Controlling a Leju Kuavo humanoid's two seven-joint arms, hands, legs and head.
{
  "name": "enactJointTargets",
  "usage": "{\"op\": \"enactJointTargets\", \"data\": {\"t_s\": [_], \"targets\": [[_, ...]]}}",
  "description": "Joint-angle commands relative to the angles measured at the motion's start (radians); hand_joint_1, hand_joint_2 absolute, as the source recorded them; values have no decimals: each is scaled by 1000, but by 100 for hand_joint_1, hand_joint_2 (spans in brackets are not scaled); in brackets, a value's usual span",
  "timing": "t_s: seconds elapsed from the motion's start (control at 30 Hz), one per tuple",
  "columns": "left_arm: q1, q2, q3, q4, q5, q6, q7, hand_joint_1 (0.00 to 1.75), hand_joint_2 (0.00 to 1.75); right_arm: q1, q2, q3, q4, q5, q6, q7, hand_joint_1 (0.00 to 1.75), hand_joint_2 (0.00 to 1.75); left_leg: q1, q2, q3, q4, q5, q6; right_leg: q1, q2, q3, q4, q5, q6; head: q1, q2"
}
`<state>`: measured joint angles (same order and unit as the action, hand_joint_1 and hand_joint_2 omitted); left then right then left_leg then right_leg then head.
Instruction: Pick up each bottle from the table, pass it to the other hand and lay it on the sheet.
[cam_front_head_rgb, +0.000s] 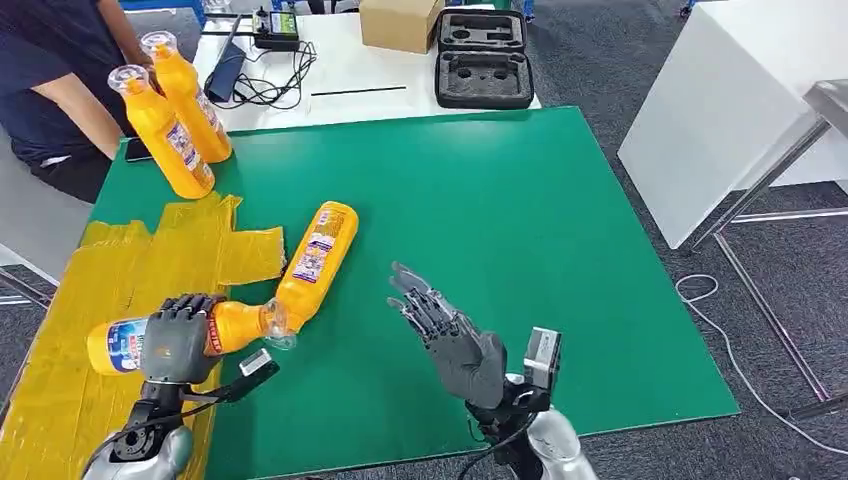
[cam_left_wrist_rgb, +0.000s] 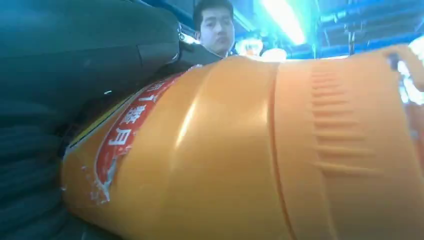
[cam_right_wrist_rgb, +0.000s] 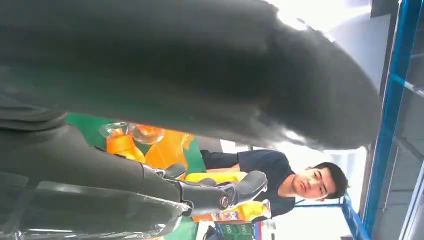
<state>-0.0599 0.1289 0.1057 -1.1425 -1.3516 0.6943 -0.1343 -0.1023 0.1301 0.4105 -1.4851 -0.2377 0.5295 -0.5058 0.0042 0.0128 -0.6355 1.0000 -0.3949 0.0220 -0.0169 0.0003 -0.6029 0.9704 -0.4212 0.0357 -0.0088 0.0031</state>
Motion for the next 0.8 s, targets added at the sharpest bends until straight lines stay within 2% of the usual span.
{"op": "enactJointTargets", "data": {"t_s": [0.03, 0.1, 0.2, 0.23, 0.33, 0.4, 0.47, 0.53, 0.57, 0.6, 0.63, 0.8], "targets": [[-62, 14, -26, 147, -3, 4, 5, 175, 175, -53, 2, -17, 86, -1, 3, 4, 0, 0, 0, -2, 5, -1, -1, -1, 0, -2, 5, -1, -2, -2, 0, 0], [-62, 14, -26, 147, -3, 4, 5, 175, 175, -53, 2, -17, 86, -1, 3, 4, 0, 0, 0, -1, 3, -1, -1, -1, 0, -1, 3, -1, -1, -1, 0, 0], [-64, 19, -26, 169, -14, 4, 11, 175, 175, -56, 2, -15, 91, -4, 6, 5, 0, 0, 1, -2, 7, 0, -3, -2, 1, -1, 8, -1, -3, -2, 0, 0], [-59, 26, -22, 179, -29, 4, 22, 175, 175, -67, 3, -16, 105, -9, 7, 10, 0, 0, 0, -1, 4, -1, -1, -1, 0, -1, 4, -1, -1, -2, 0, 0], [-22, 29, 6, 160, -17, 4, 0, 175, 175, -85, 8, -21, 130, -21, 7, 12, 0, 0, 1, 0, 7, -1, -3, -1, 1, 1, 7, -1, -2, -2, 0, 0], [-13, 23, 25, 169, -36, 4, -8, 175, 175, -94, 8, -25, 148, -33, 6, 12, 0, 0, 0, 2, 3, -1, -1, -1, 1, 2, 3, -1, 0, -1, 0, 0], [-15, 21, 34, 203, -53, 4, -8, 175, 175, -100, 3, -25, 164, -40, 7, 10, 0, 0, 1, 3, 9, -1, -4, -1, 1, 5, 9, -2, -2, -2, 0, 0], [-18, 24, 41, 235, -69, 4, -10, 175, 175, -101, 0, -23, 179, -44, 10, 5, 0, 0, 0, 1, 4, -2, -1, -1, 0, 2, 4, -1, 0, -1, 0, 0], [-14, 25, 46, 237, -73, 4, -12, 175, 175, -101, 0, -22, 182, -45, 10, 3, 0, 0, 0, 2, 9, -2, -3, -1, 0, 3, 9, -2, -2, -2, 0, 0], [-17, 28, 50, 251, -64, 4, -29, 0, 175, -102, -1, -23, 184, -45, 9, 2, 0, 0, 0, 2, 8, -2, -2, -1, 0, 3, 7, -2, -1, -2, 0, 0], [-21, 38, 40, 294, -93, 4, -19, 0, 0, -100, 4, -25, 196, -51, 10, -1, 0, 0, 0, 2, 6, -2, -2, -1, 0, 3, 7, -2, -1, -1, 0, 0], [-1, 42, 52, 296, -90, 4, -52, 0, 0, -103, 8, -20, 238, -51, 24, -23, 0, 0, 0, 3, 12, -3, -3, -2, 0, 4, 11, -2, -1, -2, 0, 0]]}}
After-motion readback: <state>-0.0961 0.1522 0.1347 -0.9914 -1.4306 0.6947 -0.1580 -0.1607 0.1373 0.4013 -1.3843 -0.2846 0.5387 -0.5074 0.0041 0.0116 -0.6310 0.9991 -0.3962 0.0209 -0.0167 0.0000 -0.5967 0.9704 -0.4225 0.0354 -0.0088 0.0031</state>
